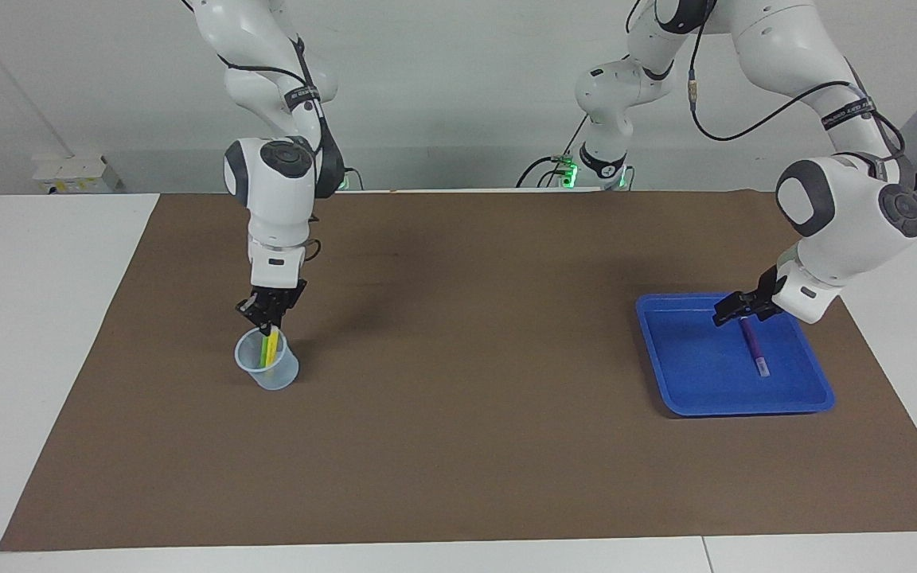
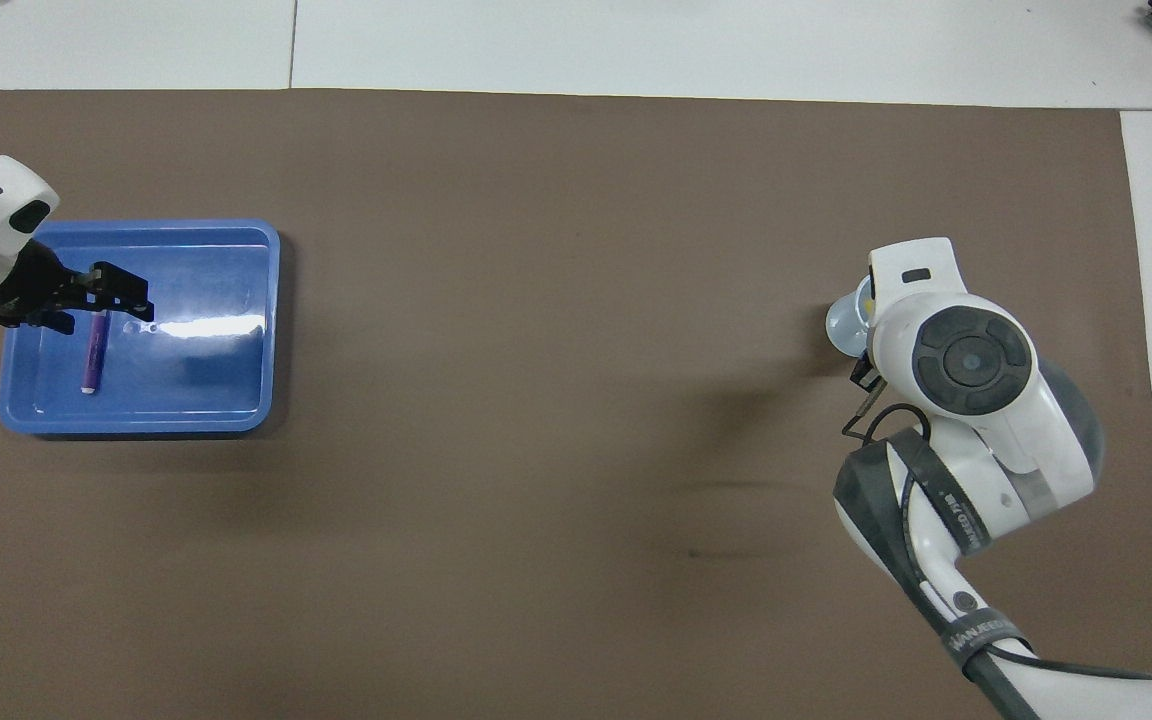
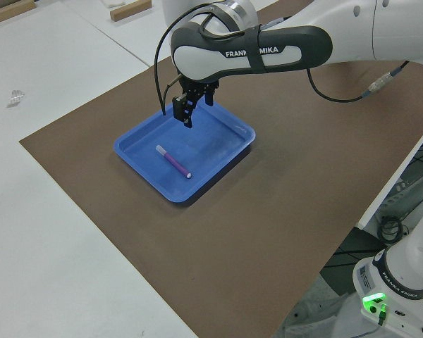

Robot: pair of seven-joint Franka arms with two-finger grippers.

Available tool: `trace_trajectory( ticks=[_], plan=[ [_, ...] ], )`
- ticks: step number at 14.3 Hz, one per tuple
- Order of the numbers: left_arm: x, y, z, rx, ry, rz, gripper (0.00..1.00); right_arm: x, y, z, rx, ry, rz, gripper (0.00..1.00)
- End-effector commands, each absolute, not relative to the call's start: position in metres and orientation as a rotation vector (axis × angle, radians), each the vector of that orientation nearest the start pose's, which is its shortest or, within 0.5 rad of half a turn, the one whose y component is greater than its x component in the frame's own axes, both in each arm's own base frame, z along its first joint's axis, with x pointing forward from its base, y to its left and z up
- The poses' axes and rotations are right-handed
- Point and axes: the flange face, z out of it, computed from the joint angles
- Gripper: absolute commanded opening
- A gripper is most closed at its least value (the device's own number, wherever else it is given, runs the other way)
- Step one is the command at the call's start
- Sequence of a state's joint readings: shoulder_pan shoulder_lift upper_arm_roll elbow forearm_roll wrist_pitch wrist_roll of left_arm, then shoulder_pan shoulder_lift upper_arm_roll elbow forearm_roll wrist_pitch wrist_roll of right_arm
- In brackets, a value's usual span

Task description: Right arm passes pens to left for tray arrangement

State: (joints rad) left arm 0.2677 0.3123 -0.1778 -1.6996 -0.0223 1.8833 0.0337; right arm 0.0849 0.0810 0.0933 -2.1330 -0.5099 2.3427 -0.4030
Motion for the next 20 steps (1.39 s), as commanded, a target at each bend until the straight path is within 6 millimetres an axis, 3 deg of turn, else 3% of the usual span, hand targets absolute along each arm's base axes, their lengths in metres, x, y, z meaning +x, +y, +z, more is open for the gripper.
trace_trajectory(
  ticks=[1, 12, 20],
  plan=[
    [0.622, 0.061, 0.413, -3.219, -0.136, 0.204, 1.00, 0.559, 0.088, 0.387, -3.171, -1.592, -0.188, 0.00],
    [0.620, 0.046, 0.418, -3.213, -0.137, 0.210, 1.00, 0.562, 0.092, 0.427, -3.201, -1.584, -0.219, 0.00],
    [0.620, 0.045, 0.420, -3.212, -0.141, 0.215, 1.00, 0.552, 0.118, 0.468, -3.174, -1.568, -0.107, 0.00]
  ],
)
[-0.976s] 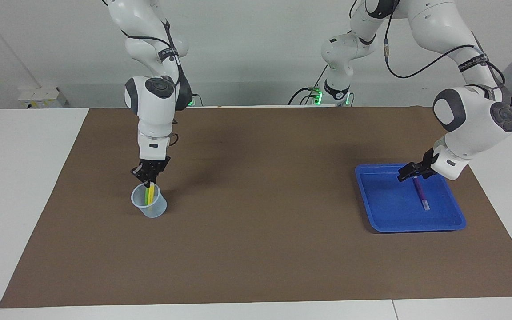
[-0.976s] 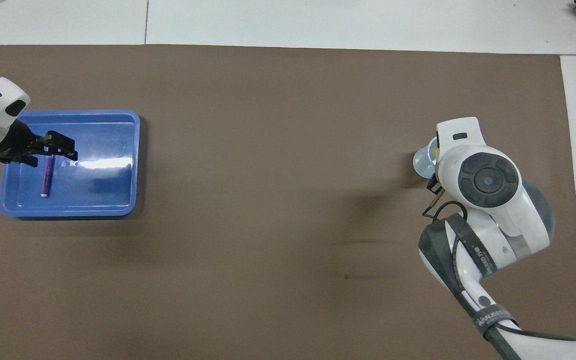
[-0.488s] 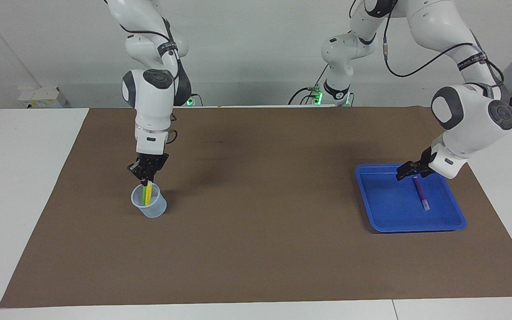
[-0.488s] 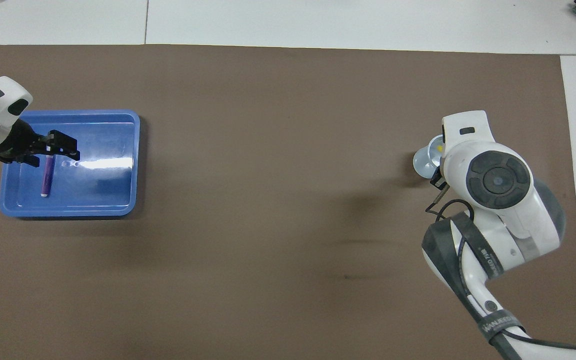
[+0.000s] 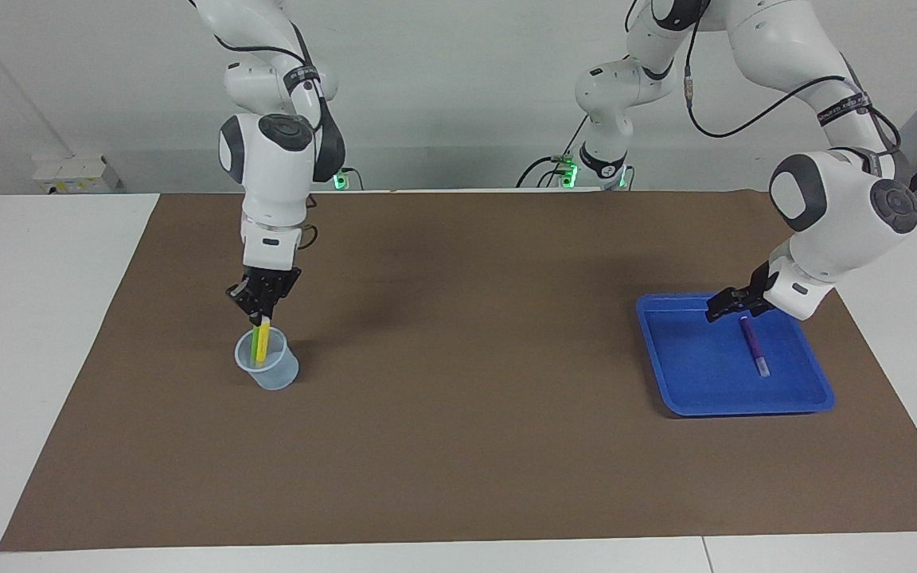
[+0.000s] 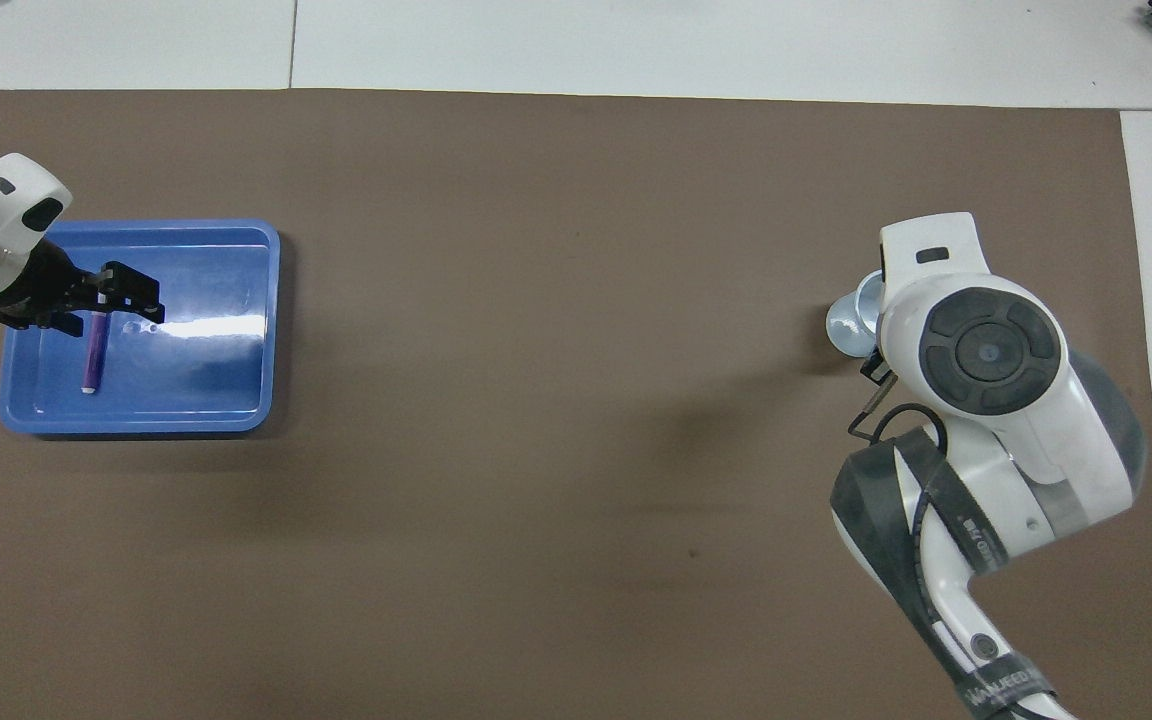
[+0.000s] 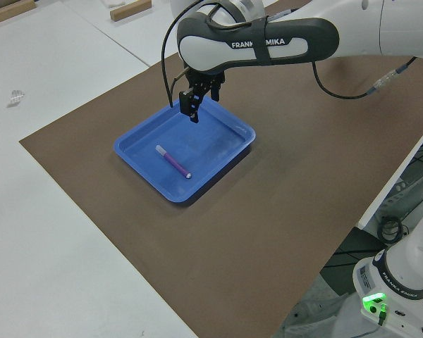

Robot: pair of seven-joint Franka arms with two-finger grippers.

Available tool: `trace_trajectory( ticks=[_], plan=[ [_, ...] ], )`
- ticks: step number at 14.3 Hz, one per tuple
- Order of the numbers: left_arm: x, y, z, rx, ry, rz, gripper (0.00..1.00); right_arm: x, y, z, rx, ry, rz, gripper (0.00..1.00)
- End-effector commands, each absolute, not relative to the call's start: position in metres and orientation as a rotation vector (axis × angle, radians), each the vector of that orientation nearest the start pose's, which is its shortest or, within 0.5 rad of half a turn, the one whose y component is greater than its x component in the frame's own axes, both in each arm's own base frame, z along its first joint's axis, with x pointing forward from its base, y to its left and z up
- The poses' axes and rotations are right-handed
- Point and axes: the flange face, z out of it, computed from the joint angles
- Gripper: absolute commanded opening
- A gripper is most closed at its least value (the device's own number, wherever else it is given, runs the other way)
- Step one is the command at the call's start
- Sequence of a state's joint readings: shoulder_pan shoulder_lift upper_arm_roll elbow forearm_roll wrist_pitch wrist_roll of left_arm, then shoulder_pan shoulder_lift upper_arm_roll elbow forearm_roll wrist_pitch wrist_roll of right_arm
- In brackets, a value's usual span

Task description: Right arm passes pens to left for tray arrangement

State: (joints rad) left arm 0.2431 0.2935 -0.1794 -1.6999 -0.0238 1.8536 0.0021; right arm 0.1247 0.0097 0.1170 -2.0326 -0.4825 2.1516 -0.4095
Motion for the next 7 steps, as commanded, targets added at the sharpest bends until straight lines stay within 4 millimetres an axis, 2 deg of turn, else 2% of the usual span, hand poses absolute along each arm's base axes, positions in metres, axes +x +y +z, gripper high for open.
trace_trajectory(
  ticks=[1, 7],
  plan=[
    [0.619, 0.045, 0.419, -3.212, -0.141, 0.220, 1.00, 0.551, 0.118, 0.471, -3.171, -1.577, -0.105, 0.00],
    [0.619, 0.044, 0.420, -3.212, -0.139, 0.223, 1.00, 0.540, 0.122, 0.491, -3.168, -1.614, -0.112, 0.00]
  ],
)
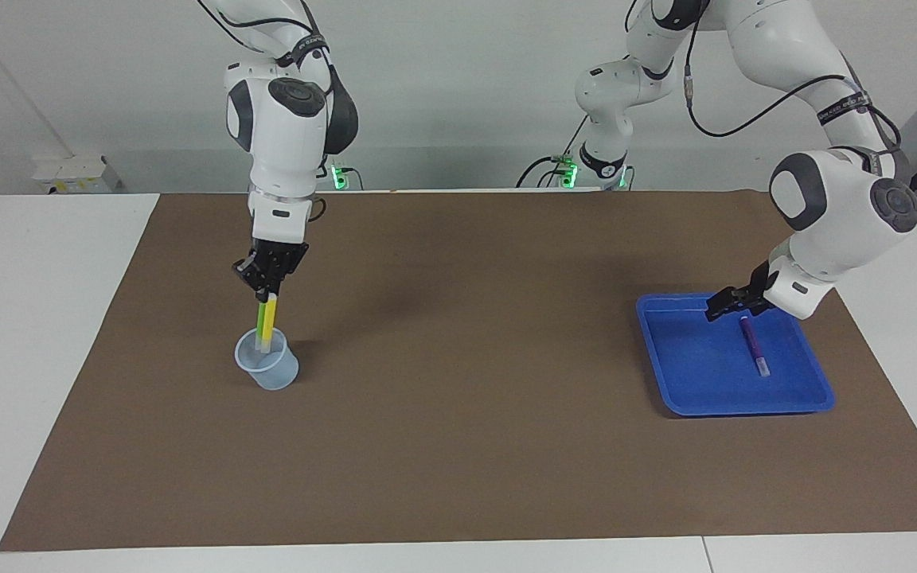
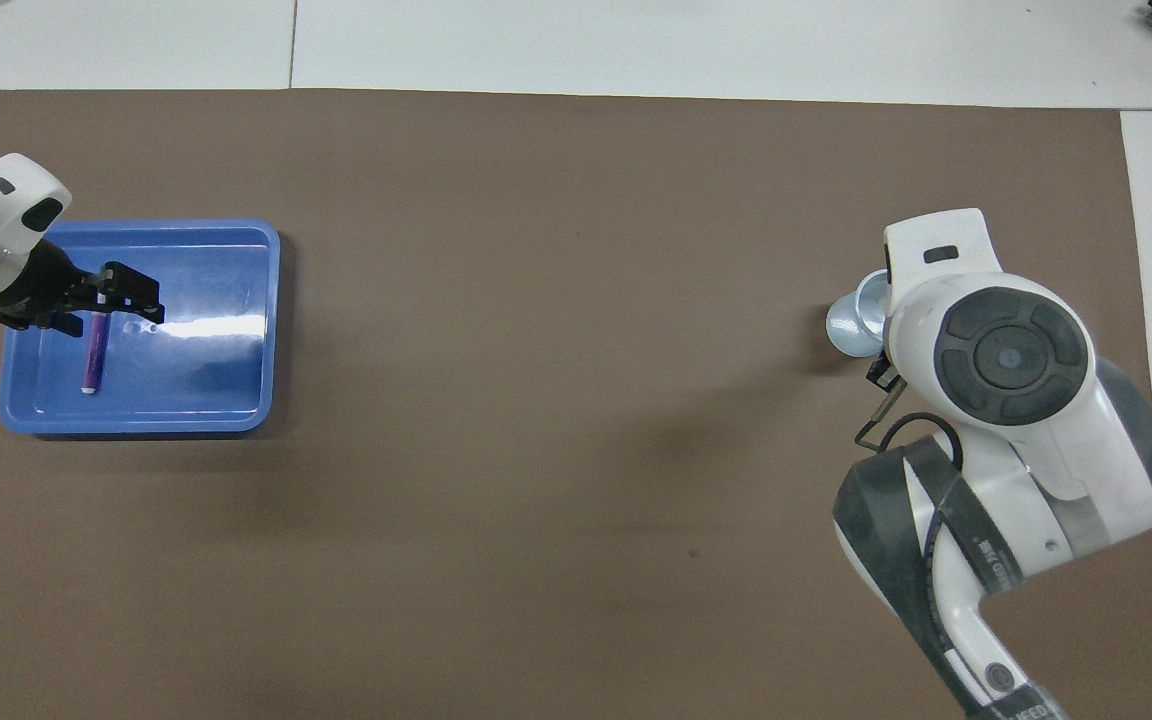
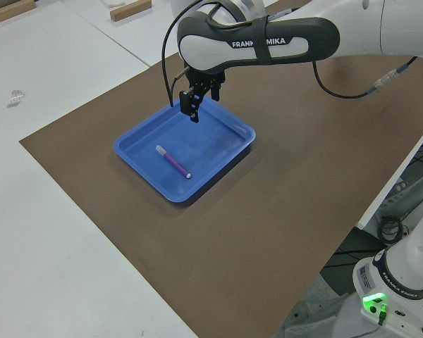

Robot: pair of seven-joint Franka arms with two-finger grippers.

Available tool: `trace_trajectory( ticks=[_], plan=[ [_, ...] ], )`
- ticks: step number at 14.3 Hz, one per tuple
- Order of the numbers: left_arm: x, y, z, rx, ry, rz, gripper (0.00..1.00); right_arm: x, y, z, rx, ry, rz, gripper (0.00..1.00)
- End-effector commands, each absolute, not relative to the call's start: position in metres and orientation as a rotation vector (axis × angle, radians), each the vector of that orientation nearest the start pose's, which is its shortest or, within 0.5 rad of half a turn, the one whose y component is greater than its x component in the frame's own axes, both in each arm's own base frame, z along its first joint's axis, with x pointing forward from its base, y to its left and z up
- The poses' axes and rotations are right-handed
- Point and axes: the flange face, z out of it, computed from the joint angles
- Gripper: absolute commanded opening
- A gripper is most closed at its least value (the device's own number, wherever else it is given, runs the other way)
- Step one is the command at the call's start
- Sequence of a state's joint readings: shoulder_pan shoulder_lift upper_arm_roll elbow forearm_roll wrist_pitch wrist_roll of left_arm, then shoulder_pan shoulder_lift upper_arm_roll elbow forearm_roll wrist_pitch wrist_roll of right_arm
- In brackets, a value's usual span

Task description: Right arm passes pens to left for tray arrangement

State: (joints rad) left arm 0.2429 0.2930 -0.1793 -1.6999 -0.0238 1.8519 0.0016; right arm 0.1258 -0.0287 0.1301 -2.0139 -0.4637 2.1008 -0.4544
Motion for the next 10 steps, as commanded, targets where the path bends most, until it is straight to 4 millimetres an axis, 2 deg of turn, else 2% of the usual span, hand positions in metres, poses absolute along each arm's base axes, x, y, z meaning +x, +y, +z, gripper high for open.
trace_trajectory(
  ticks=[1, 5, 10],
  plan=[
    [0.619, 0.044, 0.420, -3.212, -0.139, 0.223, 1.00, 0.538, 0.128, 0.497, -3.161, -1.634, -0.124, 0.00],
    [0.618, 0.045, 0.422, -3.212, -0.138, 0.223, 1.00, 0.539, 0.131, 0.519, -3.168, -1.641, -0.117, 0.00],
    [0.618, 0.042, 0.425, -3.252, -0.168, 0.232, 1.00, 0.540, 0.141, 0.547, -3.146, -1.538, -0.181, 0.00]
  ],
)
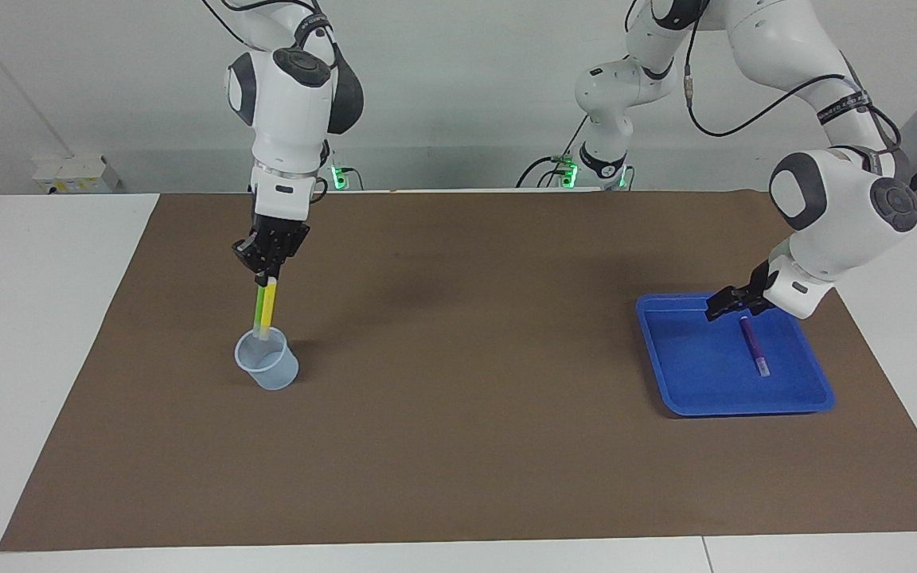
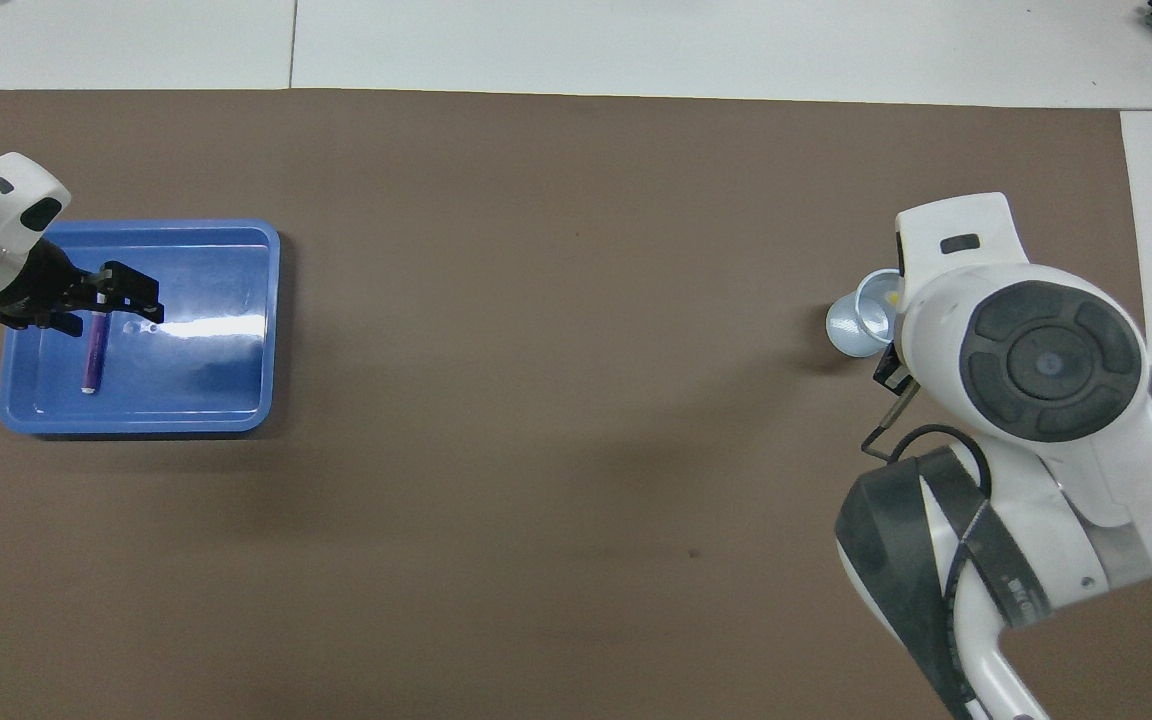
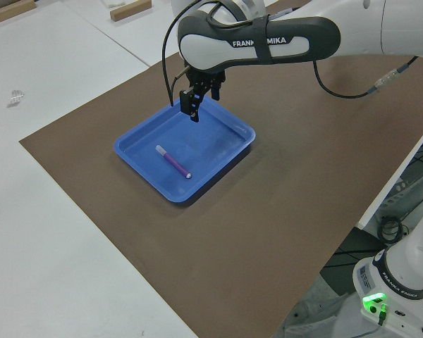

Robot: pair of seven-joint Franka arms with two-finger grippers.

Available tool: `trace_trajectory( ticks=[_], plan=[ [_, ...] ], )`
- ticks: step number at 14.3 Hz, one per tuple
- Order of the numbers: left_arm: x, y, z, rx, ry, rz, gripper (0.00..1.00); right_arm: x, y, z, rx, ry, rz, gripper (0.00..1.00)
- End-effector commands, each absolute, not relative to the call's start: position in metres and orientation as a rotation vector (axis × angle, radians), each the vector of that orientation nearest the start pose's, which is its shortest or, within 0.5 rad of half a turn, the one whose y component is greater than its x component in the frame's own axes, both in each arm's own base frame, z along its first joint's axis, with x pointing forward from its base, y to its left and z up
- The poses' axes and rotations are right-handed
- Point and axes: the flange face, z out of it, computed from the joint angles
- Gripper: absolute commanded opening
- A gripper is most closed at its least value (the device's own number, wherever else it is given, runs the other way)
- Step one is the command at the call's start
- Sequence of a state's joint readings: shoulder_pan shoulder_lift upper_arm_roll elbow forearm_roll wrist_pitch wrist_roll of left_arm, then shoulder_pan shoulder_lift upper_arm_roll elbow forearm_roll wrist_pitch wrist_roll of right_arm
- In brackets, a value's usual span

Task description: Right arm passes pens to left for tray arrangement

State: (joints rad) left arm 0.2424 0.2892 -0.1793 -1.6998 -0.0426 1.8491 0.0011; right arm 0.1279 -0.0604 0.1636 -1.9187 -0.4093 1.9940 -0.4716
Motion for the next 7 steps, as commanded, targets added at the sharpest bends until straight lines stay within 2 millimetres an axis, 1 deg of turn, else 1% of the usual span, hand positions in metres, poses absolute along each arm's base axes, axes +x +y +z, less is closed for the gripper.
trace_trajectory(
  ticks=[1, 3, 4, 5, 7],
  plan=[
    [0.617, 0.041, 0.425, -3.259, -0.175, 0.240, 1.00, 0.540, 0.142, 0.550, -3.138, -1.522, -0.194, 0.00],
    [0.616, 0.040, 0.430, -3.269, -0.182, 0.243, 1.00, 0.541, 0.144, 0.557, -3.128, -1.483, -0.221, 0.00],
    [0.614, 0.041, 0.430, -3.300, -0.250, 0.269, 1.00, 0.541, 0.145, 0.559, -3.119, -1.435, -0.234, 0.00],
    [0.611, 0.039, 0.434, -3.337, -0.353, 0.307, 0.99, 0.541, 0.145, 0.560, -3.112, -1.390, -0.241, 0.00],
    [0.605, 0.030, 0.437, -3.362, -0.527, 0.443, 0.98, 0.540, 0.148, 0.563, -3.107, -1.270, -0.246, 0.00]
  ],
)
